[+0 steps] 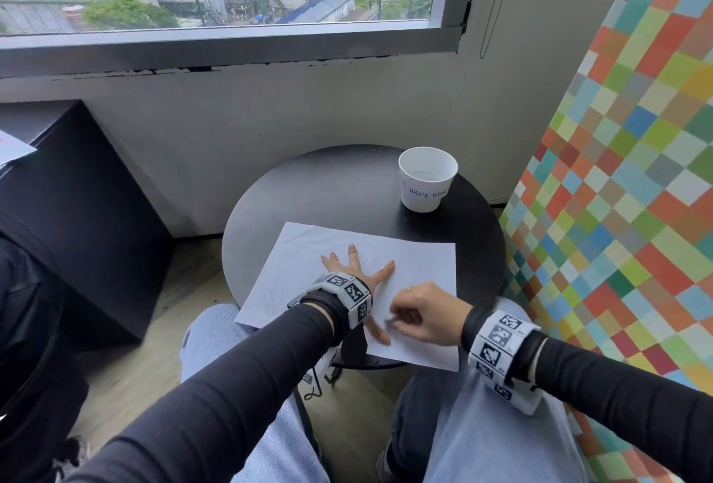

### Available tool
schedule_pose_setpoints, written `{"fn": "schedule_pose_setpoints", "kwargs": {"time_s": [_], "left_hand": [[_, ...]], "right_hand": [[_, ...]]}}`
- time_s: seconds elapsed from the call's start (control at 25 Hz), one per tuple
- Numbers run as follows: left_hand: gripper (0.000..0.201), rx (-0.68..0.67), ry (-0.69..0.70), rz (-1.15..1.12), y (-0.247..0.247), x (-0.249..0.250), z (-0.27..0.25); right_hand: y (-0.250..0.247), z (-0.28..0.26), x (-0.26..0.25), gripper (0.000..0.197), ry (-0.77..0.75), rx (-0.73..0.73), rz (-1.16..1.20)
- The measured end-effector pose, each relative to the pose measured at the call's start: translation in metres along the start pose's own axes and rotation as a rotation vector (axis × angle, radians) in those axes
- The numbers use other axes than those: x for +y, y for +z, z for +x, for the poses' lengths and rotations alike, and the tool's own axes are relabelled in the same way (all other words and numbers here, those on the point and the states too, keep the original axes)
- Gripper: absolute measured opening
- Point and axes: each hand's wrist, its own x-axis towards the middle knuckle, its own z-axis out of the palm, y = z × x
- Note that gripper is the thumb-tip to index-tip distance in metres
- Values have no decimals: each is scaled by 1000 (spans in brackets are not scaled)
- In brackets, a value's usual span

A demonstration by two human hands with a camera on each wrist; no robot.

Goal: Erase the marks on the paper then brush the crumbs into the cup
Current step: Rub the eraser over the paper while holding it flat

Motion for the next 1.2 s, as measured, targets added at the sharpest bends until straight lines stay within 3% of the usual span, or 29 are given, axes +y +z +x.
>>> {"fn": "schedule_pose_setpoints", "kwargs": {"time_s": [0.16,0.28,0.44,0.6,0.76,0.88,1.04,1.2], "left_hand": [[148,-8,-9,-48,4,-2,5],[146,-9,1,-31,2,-1,4],[145,21,13,-36,3,-3,0],[145,26,21,-16,2,-3,-4],[145,27,15,-10,2,-3,-7],[146,25,7,4,1,-2,-9],[144,28,19,-6,0,-2,-9],[145,19,15,-10,0,-2,-8]], "right_hand": [[-9,11,13,18,104,208,-71],[7,4,-5,18,-1,50,-14],[-3,11,10,20,100,204,-97],[9,6,-3,20,2,33,-51],[-4,12,10,19,75,178,-104],[8,5,-4,21,-33,-7,-44],[-3,14,12,20,91,158,-89],[9,11,-2,21,-19,-2,-47]]}}
